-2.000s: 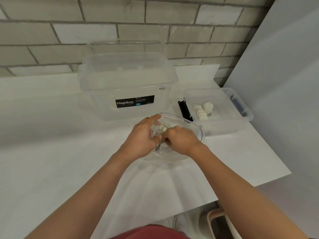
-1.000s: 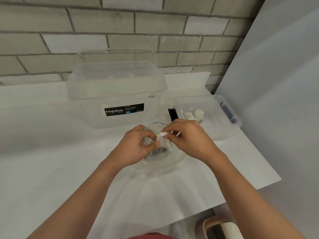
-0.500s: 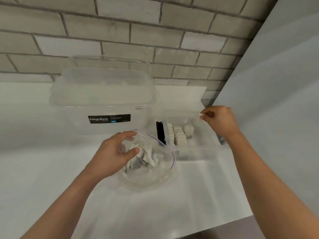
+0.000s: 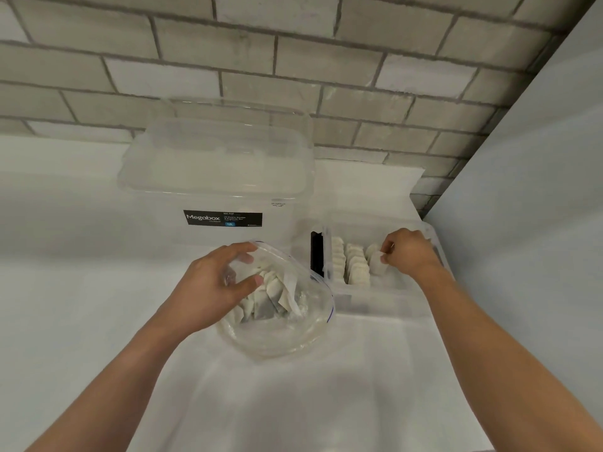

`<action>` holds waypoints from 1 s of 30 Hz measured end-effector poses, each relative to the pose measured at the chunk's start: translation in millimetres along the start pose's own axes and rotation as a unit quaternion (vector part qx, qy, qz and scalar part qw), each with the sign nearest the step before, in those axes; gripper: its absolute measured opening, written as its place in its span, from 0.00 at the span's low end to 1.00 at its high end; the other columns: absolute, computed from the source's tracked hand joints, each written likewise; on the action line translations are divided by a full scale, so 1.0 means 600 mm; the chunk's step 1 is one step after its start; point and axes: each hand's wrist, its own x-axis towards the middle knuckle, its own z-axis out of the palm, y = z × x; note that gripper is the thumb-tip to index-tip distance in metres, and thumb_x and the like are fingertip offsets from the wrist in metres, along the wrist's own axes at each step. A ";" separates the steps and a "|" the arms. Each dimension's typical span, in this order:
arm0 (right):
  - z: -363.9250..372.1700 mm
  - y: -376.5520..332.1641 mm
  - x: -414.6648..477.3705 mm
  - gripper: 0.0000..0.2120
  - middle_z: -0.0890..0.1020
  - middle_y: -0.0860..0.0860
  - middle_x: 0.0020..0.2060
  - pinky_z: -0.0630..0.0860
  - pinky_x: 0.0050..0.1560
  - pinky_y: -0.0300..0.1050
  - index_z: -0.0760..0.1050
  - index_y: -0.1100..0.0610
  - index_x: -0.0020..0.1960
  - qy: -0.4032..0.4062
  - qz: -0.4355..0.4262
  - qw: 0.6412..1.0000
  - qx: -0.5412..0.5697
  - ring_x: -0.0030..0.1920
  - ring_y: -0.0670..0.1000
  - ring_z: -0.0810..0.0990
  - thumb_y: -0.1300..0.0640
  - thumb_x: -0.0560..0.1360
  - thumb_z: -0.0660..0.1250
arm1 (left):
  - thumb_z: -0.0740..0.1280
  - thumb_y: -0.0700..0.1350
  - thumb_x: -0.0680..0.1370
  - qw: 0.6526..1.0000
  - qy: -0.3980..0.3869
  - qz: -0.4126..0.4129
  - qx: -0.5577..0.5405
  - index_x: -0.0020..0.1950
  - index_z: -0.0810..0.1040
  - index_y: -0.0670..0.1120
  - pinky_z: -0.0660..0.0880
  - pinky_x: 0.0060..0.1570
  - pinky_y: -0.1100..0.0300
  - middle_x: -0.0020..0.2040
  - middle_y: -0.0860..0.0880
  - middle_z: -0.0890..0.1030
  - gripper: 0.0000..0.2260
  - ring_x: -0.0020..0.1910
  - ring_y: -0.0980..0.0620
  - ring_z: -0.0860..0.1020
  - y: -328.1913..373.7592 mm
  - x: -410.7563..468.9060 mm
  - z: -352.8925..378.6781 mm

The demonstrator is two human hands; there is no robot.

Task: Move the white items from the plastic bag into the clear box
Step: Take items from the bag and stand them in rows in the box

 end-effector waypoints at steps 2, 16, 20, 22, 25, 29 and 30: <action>0.001 -0.002 0.002 0.09 0.83 0.53 0.51 0.79 0.51 0.46 0.81 0.52 0.50 0.001 0.005 1.000 -0.009 0.51 0.55 0.80 0.52 0.72 0.76 | 0.74 0.52 0.74 1.000 -0.001 0.000 0.005 0.62 0.76 0.62 0.72 0.44 0.67 0.54 0.61 0.80 0.18 0.39 0.56 0.76 0.000 0.000 0.002; -0.076 -0.043 -0.108 0.10 0.84 0.47 0.39 0.78 0.47 0.37 0.84 0.54 0.48 0.169 -0.017 0.975 0.144 0.43 0.48 0.84 0.53 0.70 0.79 | 0.70 0.41 0.76 0.999 -0.036 0.022 0.024 0.66 0.74 0.61 0.69 0.43 0.71 0.56 0.62 0.79 0.22 0.40 0.59 0.74 -0.015 0.004 -0.007; -0.107 -0.164 -0.235 0.05 0.85 0.42 0.36 0.77 0.40 0.29 0.84 0.49 0.46 0.193 -0.097 0.912 0.348 0.37 0.42 0.83 0.53 0.71 0.78 | 0.69 0.40 0.77 0.998 -0.046 0.040 0.033 0.68 0.73 0.59 0.68 0.43 0.74 0.57 0.61 0.78 0.23 0.39 0.59 0.74 -0.022 0.000 -0.012; -0.100 -0.227 -0.282 0.05 0.86 0.44 0.37 0.80 0.42 0.37 0.85 0.50 0.45 0.117 -0.152 0.886 0.421 0.38 0.46 0.85 0.56 0.71 0.78 | 0.69 0.39 0.77 0.998 -0.045 0.047 0.027 0.68 0.73 0.58 0.68 0.43 0.75 0.57 0.61 0.78 0.23 0.39 0.58 0.74 -0.025 -0.003 -0.016; -0.044 -0.295 -0.295 0.03 0.86 0.43 0.40 0.80 0.48 0.39 0.86 0.49 0.46 0.006 -0.205 0.924 0.324 0.42 0.43 0.84 0.56 0.73 0.75 | 0.68 0.40 0.77 0.997 -0.042 0.057 0.023 0.69 0.73 0.57 0.68 0.44 0.75 0.57 0.60 0.78 0.23 0.40 0.58 0.75 -0.026 -0.008 -0.020; 0.053 -0.342 -0.252 0.16 0.86 0.52 0.51 0.78 0.53 0.50 0.84 0.51 0.57 -0.019 -0.202 0.974 0.099 0.55 0.56 0.80 0.64 0.76 0.65 | 0.69 0.40 0.76 0.996 -0.049 0.077 0.013 0.69 0.73 0.56 0.68 0.42 0.77 0.57 0.58 0.78 0.23 0.39 0.57 0.75 -0.026 -0.007 -0.018; 0.066 -0.348 -0.241 0.18 0.85 0.54 0.52 0.77 0.50 0.49 0.83 0.52 0.59 -0.018 -0.199 0.978 0.057 0.55 0.59 0.80 0.66 0.75 0.63 | 0.70 0.40 0.76 0.995 -0.055 0.083 0.012 0.69 0.74 0.55 0.68 0.42 0.77 0.57 0.57 0.79 0.22 0.39 0.56 0.75 -0.026 -0.006 -0.018</action>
